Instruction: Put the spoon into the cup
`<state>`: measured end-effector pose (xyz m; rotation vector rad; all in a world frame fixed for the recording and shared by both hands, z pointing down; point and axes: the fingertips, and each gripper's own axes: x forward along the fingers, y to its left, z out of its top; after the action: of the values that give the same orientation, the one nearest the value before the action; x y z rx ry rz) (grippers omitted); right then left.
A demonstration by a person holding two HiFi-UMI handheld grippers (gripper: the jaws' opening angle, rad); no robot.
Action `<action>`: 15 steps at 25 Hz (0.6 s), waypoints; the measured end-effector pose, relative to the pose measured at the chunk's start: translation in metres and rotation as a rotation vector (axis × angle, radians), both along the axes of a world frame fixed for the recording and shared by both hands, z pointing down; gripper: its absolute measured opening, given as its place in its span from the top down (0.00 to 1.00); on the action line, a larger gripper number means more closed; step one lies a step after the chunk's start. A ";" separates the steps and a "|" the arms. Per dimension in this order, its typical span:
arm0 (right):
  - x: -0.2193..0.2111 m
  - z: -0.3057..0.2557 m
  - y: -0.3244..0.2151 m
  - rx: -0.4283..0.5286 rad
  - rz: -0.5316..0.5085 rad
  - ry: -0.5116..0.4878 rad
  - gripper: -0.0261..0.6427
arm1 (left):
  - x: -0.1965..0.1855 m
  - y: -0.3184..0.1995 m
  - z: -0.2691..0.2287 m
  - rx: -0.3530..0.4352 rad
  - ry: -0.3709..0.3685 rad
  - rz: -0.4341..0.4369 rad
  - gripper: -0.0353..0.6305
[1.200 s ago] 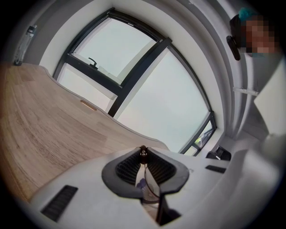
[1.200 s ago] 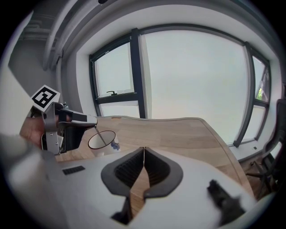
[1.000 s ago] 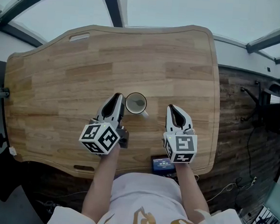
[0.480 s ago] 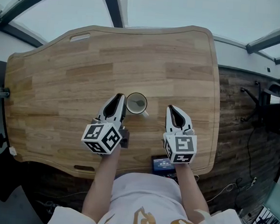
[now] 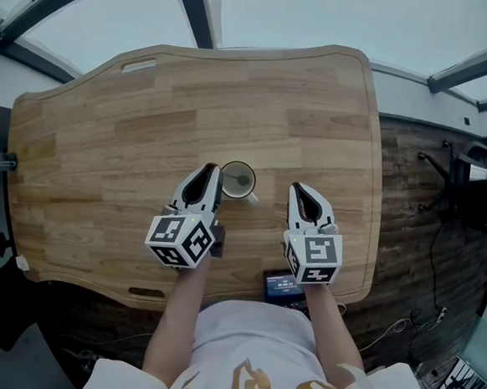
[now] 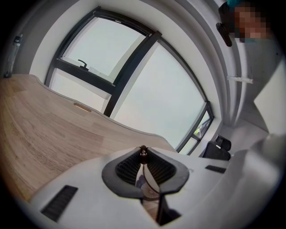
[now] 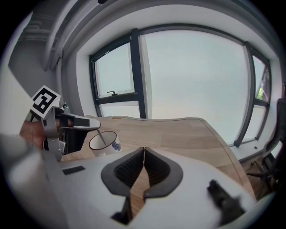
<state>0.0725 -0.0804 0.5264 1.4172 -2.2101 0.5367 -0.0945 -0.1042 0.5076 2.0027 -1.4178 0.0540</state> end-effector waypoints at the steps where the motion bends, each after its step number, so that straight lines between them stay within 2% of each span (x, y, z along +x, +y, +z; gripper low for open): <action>1: 0.000 0.000 0.000 0.000 0.000 0.000 0.91 | 0.001 0.000 0.000 0.000 -0.003 0.003 0.87; 15: 0.000 -0.001 0.000 0.002 0.002 0.000 0.91 | 0.004 0.001 0.002 0.004 -0.030 0.017 0.87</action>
<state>0.0726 -0.0804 0.5257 1.4204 -2.2108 0.5348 -0.0908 -0.1035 0.5098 2.0254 -1.4205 0.0895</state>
